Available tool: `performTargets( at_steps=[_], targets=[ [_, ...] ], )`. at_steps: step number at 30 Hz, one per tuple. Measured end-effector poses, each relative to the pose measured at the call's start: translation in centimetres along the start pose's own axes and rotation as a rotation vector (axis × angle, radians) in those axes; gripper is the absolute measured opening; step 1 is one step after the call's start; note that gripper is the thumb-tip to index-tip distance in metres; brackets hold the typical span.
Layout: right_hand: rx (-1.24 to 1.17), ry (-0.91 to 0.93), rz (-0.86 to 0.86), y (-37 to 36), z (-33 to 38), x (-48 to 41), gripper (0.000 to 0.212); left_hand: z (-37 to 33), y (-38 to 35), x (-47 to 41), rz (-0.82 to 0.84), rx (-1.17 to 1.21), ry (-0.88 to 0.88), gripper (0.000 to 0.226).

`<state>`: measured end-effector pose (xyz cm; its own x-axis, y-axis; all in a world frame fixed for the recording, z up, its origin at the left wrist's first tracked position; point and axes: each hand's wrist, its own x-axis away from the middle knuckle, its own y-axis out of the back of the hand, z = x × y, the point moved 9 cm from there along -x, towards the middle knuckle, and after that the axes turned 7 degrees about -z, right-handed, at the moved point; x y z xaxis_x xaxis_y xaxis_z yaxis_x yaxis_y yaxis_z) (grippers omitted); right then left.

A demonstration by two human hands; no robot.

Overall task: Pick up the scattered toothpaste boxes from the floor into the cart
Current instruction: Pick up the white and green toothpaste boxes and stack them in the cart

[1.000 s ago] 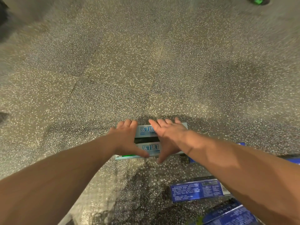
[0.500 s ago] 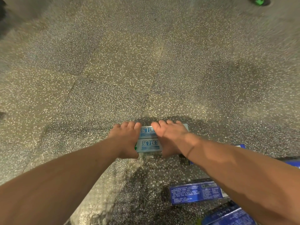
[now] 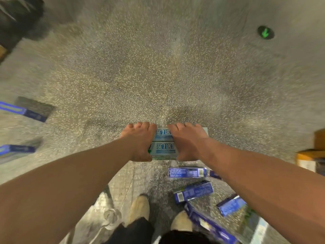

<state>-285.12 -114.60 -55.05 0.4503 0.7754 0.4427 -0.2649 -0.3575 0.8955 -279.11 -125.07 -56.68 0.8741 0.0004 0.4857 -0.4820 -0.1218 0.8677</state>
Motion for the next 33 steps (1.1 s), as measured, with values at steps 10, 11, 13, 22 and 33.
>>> performTargets(
  at_steps=[10,11,13,22,33],
  targets=[
    [0.037,-0.068,-0.081,31.6,5.5,16.2,0.091,-1.8,30.7,21.1,-0.147,-0.090,0.009,0.095],
    [0.043,-0.068,-0.105,34.6,6.3,17.7,0.089,-1.9,33.6,23.2,-0.172,-0.110,0.023,0.095],
    [0.051,-0.033,-0.177,40.6,8.5,20.9,0.085,-1.9,38.5,27.9,-0.222,-0.144,0.073,0.095],
    [0.170,0.217,-0.381,56.0,24.7,30.8,0.089,1.3,47.9,51.7,-0.384,-0.171,0.356,0.092],
    [0.254,0.564,-0.396,57.0,53.2,34.9,0.092,11.2,39.3,79.1,-0.345,-0.040,0.741,0.097]
  ],
)
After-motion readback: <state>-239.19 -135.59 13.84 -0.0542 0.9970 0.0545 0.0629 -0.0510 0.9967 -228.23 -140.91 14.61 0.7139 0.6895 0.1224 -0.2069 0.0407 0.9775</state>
